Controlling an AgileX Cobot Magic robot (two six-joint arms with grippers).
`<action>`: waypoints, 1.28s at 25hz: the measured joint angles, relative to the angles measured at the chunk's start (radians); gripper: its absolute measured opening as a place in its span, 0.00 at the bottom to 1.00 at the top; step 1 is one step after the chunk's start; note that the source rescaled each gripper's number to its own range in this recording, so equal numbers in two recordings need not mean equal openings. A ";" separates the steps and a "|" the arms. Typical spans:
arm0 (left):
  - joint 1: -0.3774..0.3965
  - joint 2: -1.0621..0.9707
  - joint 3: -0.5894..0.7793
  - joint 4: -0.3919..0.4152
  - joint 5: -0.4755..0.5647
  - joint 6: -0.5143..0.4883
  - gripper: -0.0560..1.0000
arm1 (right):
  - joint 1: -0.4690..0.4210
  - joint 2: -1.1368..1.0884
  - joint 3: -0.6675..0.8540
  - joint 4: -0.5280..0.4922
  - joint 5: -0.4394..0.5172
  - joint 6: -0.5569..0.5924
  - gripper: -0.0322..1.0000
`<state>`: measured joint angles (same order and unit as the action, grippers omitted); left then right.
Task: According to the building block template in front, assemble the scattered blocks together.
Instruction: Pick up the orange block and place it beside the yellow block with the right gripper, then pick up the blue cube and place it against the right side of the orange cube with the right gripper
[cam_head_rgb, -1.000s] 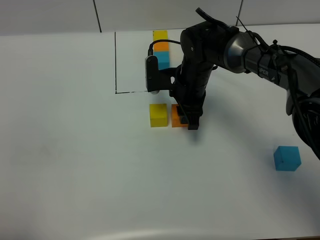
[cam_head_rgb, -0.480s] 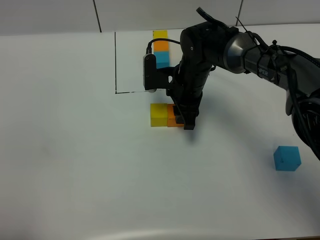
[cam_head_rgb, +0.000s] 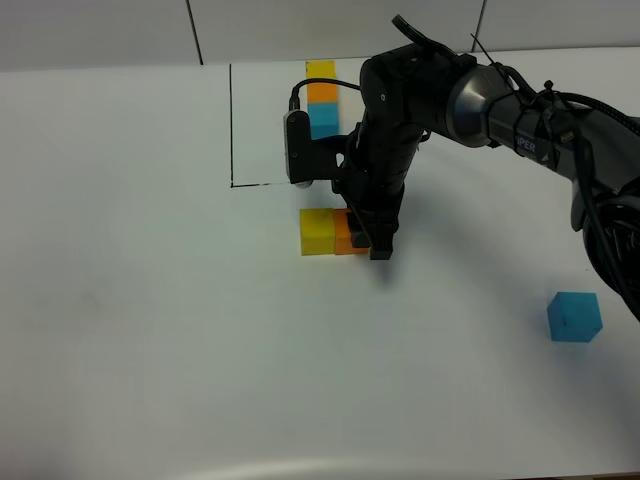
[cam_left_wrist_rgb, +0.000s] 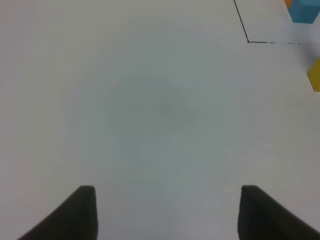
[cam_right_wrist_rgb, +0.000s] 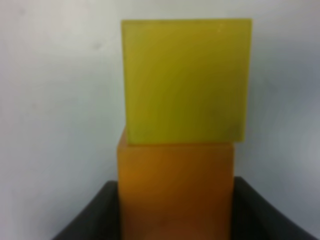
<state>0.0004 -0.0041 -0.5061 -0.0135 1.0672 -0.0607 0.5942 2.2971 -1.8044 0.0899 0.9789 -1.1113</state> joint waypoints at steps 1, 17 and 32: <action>0.000 0.000 0.000 0.000 0.000 0.000 0.38 | 0.000 0.000 0.000 0.000 0.000 0.000 0.04; 0.000 0.000 0.000 0.000 0.000 0.000 0.38 | -0.002 -0.018 0.000 -0.040 0.002 0.005 0.32; 0.000 0.000 0.000 0.000 0.000 0.000 0.38 | -0.182 -0.266 0.234 -0.074 0.108 0.400 0.60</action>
<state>0.0004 -0.0041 -0.5061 -0.0135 1.0672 -0.0607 0.4123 2.0308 -1.5705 0.0156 1.0864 -0.7111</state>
